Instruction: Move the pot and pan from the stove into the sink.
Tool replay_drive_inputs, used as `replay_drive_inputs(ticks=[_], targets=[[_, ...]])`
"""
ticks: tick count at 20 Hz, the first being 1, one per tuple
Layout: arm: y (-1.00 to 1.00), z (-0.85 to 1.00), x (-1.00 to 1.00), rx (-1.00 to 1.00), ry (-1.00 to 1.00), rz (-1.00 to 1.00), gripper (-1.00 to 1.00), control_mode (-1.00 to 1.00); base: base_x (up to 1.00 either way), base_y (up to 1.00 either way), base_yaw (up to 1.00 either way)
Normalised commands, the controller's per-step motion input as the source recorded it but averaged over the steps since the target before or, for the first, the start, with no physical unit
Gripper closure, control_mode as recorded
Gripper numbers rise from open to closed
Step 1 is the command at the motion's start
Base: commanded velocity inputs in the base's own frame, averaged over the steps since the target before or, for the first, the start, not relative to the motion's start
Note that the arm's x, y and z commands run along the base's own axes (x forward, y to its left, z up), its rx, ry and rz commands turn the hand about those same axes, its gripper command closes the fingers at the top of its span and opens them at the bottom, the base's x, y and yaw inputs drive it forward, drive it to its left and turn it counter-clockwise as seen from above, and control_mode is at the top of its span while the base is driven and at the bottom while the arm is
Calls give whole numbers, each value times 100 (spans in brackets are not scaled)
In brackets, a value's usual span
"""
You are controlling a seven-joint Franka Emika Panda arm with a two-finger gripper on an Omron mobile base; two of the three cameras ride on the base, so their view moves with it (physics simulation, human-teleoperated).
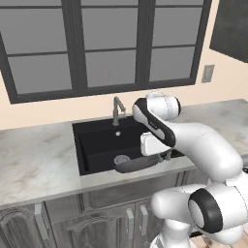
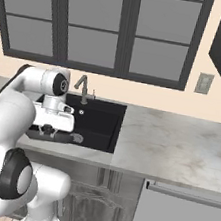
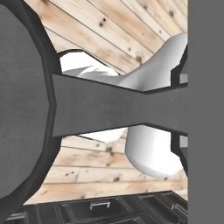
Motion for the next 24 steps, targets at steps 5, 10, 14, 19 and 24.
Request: replay_drive_inputs(ticks=[5, 10, 14, 19, 24], targets=[[-4, 0, 0, 0, 0, 1, 100, -100, 0, 0, 0], [-21, 4, 8, 5, -3, 0, 100, -100, 0, 0, 0], [-38, 16, -4, 15, -12, 0, 100, -100, 0, 0, 0], [-19, 1, 13, 7, -10, 1, 100, -100, 0, 0, 0], [-7, 0, 31, 2, -11, 3, 100, -100, 0, 0, 0]])
